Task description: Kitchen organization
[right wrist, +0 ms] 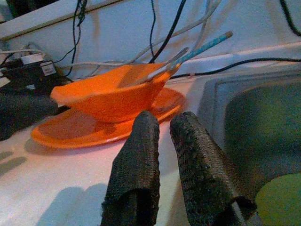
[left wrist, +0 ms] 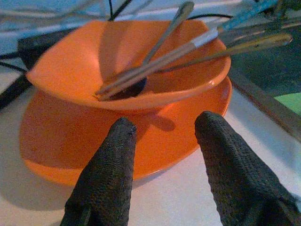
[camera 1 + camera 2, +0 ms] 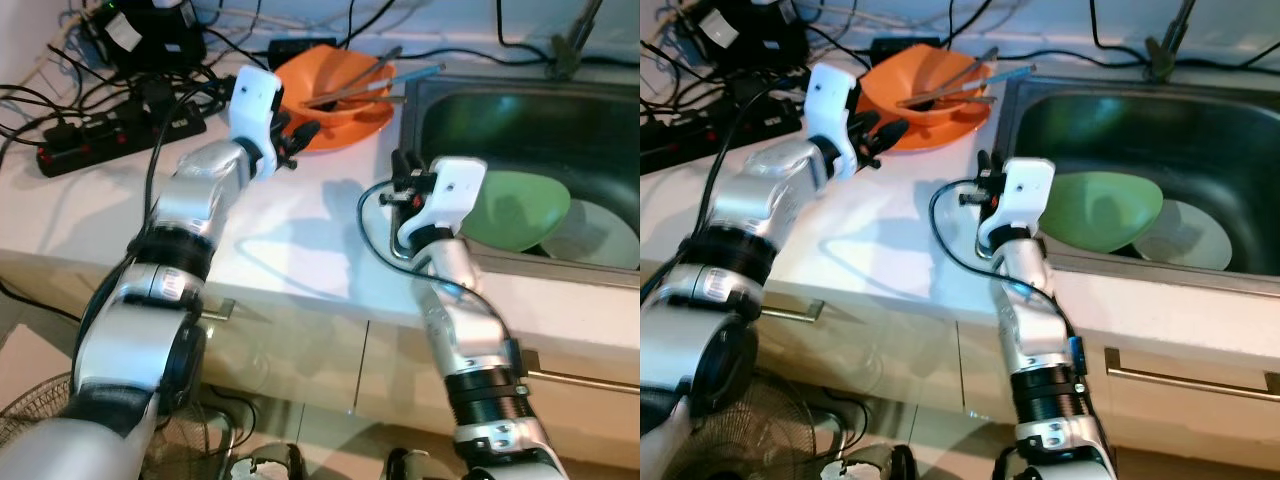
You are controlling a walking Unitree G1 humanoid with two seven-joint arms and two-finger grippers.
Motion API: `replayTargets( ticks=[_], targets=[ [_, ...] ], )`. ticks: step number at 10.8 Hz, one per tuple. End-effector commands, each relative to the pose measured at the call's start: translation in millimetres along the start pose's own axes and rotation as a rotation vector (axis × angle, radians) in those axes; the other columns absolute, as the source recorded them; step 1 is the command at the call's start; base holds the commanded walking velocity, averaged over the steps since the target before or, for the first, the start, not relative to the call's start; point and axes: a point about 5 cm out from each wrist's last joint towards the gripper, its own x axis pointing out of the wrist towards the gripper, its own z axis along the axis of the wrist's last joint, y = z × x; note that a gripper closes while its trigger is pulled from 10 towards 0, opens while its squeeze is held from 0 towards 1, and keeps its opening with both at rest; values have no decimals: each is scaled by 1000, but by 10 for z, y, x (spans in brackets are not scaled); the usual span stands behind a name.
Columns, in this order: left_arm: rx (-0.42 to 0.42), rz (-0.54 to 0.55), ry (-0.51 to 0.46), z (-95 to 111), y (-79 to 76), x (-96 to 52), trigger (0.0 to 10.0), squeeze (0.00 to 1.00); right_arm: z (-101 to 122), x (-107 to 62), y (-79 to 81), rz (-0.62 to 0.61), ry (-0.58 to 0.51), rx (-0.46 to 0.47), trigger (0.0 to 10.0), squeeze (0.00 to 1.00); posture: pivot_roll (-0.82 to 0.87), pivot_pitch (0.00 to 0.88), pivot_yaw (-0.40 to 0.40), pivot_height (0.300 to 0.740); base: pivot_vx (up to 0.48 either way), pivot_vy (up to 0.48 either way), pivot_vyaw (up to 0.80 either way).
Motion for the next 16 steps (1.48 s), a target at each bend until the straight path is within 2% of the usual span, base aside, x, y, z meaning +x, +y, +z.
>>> replayTargets(
  ticks=[1, 2, 3, 4, 6, 12, 16],
  targets=[
    [-1, 8, 2, 26, 15, 23, 10000, 0, 175, 64, -1, -1, -37, -15, 10000, 0, 12, 172, 98, 740, 0, 0, 0],
    [-4, 15, 10, 16, 19, 38, 10000, 0, 306, 125, -19, 1, -60, -24, 10000, 0, 0, 177, 90, 740, 0, 0, 0],
    [20, 24, 32, -12, 21, 58, 10000, 0, 563, 232, -49, 5, -107, -49, 10000, 0, -10, 184, 76, 740, 0, 0, 0],
    [28, 21, 35, -18, 11, 67, 10000, 0, 633, 253, -59, 11, -114, -58, 10000, 0, -16, 185, 68, 740, 0, 0, 0],
    [31, 29, 35, -11, 10, 86, 10000, 0, 657, 214, -64, 15, -104, -55, 10000, 0, -27, 189, 59, 740, 0, 0, 0],
    [56, 81, -18, 265, 37, 142, 10000, 0, 579, -4, -38, -9, -42, -19, 10000, 0, -74, 200, 77, 740, 0, 0, 0],
    [81, 131, 57, 136, 82, 131, 10000, 0, 589, -159, -115, -58, -14, -33, 10000, 0, -128, 225, 82, 740, 0, 0, 0]
  ],
)
